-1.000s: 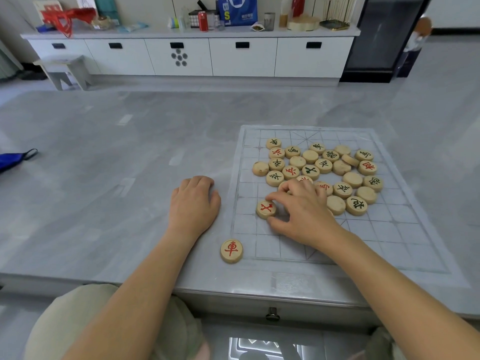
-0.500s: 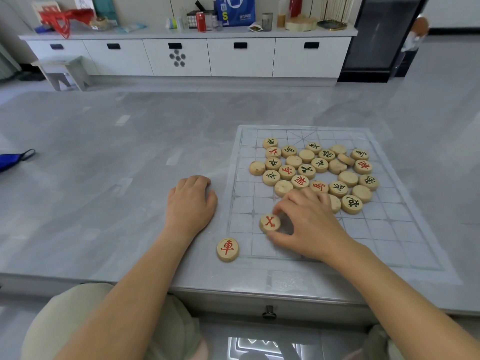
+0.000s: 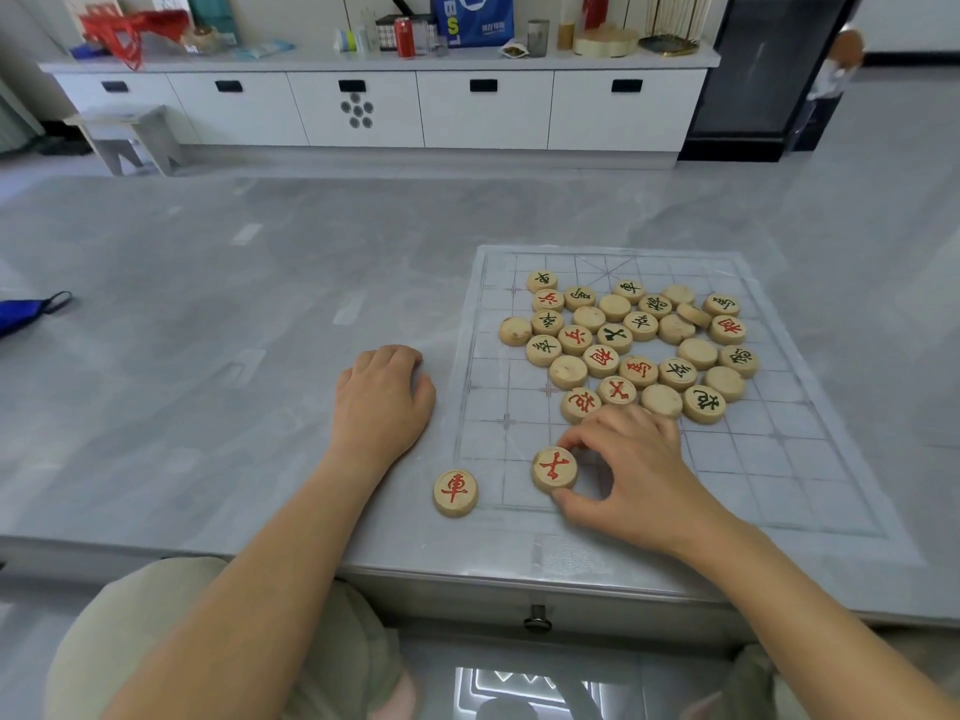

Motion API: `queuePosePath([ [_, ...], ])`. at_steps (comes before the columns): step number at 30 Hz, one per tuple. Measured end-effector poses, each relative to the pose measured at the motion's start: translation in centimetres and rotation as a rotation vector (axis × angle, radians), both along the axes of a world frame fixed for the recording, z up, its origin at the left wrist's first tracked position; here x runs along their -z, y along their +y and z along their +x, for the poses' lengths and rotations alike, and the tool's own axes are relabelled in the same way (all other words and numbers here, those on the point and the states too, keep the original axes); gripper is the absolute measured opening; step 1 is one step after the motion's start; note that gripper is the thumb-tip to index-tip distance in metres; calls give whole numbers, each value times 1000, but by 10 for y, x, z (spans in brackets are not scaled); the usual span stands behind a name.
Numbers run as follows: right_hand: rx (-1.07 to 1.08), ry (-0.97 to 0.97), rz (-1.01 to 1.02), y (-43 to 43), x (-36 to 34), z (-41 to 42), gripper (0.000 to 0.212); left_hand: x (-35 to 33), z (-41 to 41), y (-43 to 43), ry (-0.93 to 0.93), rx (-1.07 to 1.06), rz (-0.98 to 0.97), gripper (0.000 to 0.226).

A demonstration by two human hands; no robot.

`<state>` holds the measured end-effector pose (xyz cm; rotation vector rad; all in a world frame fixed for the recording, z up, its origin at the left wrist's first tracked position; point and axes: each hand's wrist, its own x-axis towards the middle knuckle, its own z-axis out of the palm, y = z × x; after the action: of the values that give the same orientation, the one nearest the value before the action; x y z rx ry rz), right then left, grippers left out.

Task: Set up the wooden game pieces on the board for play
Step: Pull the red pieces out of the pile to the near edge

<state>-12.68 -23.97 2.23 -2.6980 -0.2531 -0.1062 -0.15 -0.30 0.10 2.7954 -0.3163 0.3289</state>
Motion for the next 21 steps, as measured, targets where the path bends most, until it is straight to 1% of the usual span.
queuePosePath([
  [6, -11, -7, 52, 1, -4, -16, 38, -1, -1, 1, 6, 6, 1, 30],
  [10, 40, -3, -36, 9, -1, -23, 44, 1, 1, 0, -9, 1, 9, 28],
  [12, 81, 26, -35, 12, 1, -25, 45, 1, 1, 0, -16, -1, 9, 27],
  [16, 89, 34, -30, 10, 1, -25, 46, 1, 0, 1, -13, 5, 10, 36],
  [21, 90, 25, -36, 9, 1, -27, 49, 1, -1, 0, -16, -2, 8, 30],
])
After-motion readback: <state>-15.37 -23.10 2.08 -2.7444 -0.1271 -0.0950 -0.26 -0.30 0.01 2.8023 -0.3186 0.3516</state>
